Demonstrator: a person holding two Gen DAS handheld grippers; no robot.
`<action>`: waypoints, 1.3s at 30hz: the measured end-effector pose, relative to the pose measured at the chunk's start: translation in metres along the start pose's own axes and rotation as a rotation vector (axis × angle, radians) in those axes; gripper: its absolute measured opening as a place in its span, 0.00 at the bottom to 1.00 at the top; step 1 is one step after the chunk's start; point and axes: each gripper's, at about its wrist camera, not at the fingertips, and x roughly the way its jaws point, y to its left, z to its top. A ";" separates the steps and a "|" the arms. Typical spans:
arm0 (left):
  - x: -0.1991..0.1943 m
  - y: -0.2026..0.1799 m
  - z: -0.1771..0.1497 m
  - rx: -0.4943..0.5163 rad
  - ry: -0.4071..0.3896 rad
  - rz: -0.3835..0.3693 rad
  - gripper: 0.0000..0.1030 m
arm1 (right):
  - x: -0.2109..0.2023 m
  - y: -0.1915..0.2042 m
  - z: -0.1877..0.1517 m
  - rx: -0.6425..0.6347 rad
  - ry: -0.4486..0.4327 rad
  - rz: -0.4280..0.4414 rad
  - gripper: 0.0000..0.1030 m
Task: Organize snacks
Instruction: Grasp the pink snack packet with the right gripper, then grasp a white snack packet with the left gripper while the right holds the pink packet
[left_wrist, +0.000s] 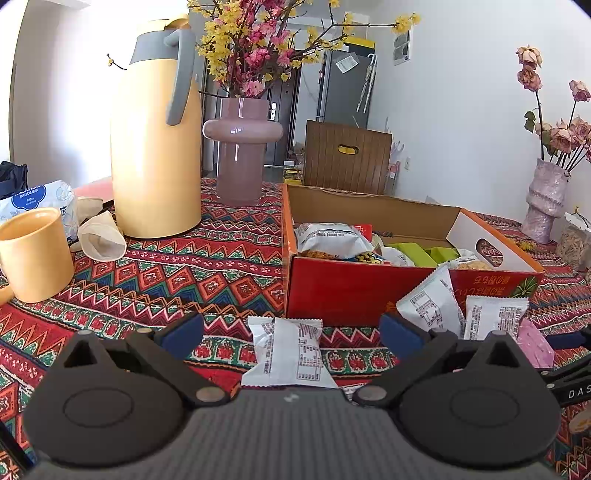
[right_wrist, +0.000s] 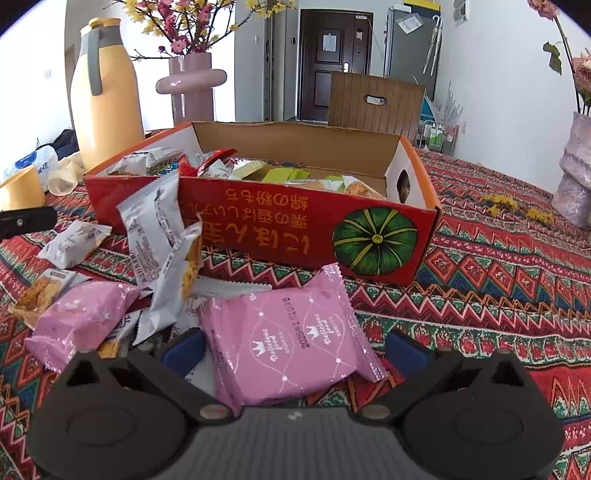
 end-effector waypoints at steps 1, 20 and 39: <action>0.000 0.000 0.000 -0.001 -0.001 0.000 1.00 | 0.001 -0.001 0.001 0.008 0.008 0.009 1.00; -0.002 0.001 0.000 -0.008 -0.005 -0.004 1.00 | 0.009 -0.002 0.003 0.029 0.013 0.036 0.99; 0.005 0.001 -0.002 -0.005 0.037 0.010 1.00 | -0.048 -0.026 -0.020 0.171 -0.258 -0.038 0.65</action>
